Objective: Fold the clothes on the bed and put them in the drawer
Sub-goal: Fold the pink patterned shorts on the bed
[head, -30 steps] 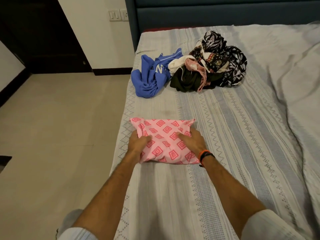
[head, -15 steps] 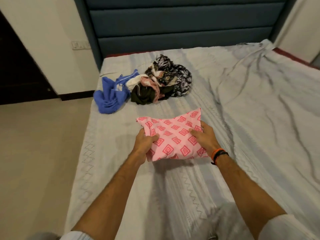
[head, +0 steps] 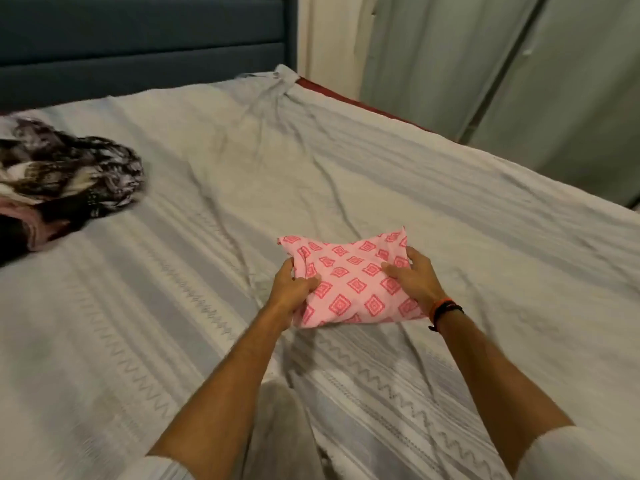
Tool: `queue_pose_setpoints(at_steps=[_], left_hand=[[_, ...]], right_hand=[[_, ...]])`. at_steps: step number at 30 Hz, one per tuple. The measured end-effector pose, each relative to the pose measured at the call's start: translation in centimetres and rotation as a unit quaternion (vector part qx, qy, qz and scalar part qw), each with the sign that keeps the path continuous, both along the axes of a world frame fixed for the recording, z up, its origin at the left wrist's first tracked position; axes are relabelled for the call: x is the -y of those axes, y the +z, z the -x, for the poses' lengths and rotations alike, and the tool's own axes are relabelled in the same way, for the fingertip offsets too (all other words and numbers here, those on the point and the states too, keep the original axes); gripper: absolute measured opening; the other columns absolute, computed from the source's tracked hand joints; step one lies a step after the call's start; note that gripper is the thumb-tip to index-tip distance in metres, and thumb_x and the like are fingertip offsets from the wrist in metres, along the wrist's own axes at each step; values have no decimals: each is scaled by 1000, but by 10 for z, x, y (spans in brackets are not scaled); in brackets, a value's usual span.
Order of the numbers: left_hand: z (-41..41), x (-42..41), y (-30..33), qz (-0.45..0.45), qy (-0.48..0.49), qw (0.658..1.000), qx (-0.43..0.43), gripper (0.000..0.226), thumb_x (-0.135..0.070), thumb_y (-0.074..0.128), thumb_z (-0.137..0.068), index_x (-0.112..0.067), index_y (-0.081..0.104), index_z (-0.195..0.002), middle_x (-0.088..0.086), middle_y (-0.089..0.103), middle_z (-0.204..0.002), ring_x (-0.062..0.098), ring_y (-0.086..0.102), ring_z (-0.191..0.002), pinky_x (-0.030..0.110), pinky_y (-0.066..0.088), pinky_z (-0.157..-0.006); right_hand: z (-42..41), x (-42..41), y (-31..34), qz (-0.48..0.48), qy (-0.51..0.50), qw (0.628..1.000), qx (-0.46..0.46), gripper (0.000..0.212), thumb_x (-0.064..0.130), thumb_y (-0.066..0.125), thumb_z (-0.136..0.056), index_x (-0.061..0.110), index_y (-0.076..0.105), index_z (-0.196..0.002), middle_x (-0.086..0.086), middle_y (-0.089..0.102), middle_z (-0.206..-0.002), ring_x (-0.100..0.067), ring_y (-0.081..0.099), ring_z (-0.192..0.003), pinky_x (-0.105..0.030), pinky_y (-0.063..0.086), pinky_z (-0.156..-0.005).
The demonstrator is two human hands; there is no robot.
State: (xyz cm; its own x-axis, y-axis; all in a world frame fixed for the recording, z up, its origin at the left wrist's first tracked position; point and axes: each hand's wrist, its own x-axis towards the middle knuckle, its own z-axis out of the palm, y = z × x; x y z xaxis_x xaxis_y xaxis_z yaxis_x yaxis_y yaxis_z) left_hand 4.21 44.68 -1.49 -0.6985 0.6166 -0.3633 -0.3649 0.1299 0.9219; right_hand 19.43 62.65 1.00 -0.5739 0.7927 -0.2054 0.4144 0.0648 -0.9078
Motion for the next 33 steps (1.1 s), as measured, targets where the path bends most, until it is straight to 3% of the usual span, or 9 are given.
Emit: queue_pose_setpoints(at_steps=[4,5,7,9,12,16,25,29,33], left_hand=[[-30,-45,-14,82,-68,990,-90,52,-11,73,-87,-12,48,-133,4,63,-126,21,63,-108,39,55,-89],[-37,-51,-19,161,-87,968,-173,55,-18,73,-87,-10,45,-134,5,59,-128,24,59,-112,39,52,-93],[-53,-58,-26,318,-131,873,-346,66,-28,70,-90,-8,34,-142,15,45,-142,33,47,-127,44,43,-102],[-65,-61,-31,319,-172,832,-420,77,-36,63,-94,-12,19,-153,16,22,-158,35,27,-142,47,29,-113],[-73,-69,-45,280,-314,763,-490,78,-51,45,-99,-19,5,-158,9,-2,-166,30,2,-152,50,11,-123],[-66,-71,-66,326,-408,703,-483,75,-57,29,-101,-21,-2,-158,6,-14,-165,30,-5,-152,50,6,-123],[-56,-69,-74,293,-406,724,-473,74,-56,34,-100,-21,4,-159,5,-9,-165,30,-1,-152,49,5,-123],[-28,-52,-53,233,-380,786,-429,68,-63,44,-94,-24,36,-150,7,30,-159,34,29,-145,58,31,-114],[15,-10,-31,264,-277,816,-433,69,-51,51,-97,-14,33,-152,11,31,-159,30,27,-146,43,25,-119]], right_hand=[[-52,-29,-13,-40,-78,992,92,44,22,73,-84,19,56,-125,-5,68,-115,-25,68,-94,-44,58,-84],[-60,-31,-18,-87,-89,975,186,54,26,73,-83,16,50,-131,-7,64,-120,-27,65,-101,-42,55,-86],[-69,-29,-36,-207,-66,912,348,74,36,70,-84,12,35,-144,-14,48,-139,-33,51,-122,-46,46,-100],[-69,-20,-54,-280,-6,902,327,75,46,60,-92,13,29,-151,-13,36,-152,-33,38,-136,-46,35,-110],[-66,-11,-81,-282,78,907,302,81,62,43,-95,13,21,-156,-16,20,-162,-30,18,-150,-44,17,-120],[-69,-4,-110,-259,77,909,316,82,69,26,-96,19,8,-159,-12,1,-165,-26,-2,-153,-41,0,-122],[-67,-6,-112,-273,85,900,330,83,70,21,-95,18,7,-159,-13,2,-165,-27,-1,-153,-43,-1,-122],[-47,-5,-87,-287,63,911,288,75,59,42,-92,12,34,-150,-16,31,-158,-32,25,-146,-53,15,-119],[11,20,-52,-305,105,926,197,58,43,56,-92,10,49,-138,-11,53,-139,-29,45,-128,-44,34,-109]])
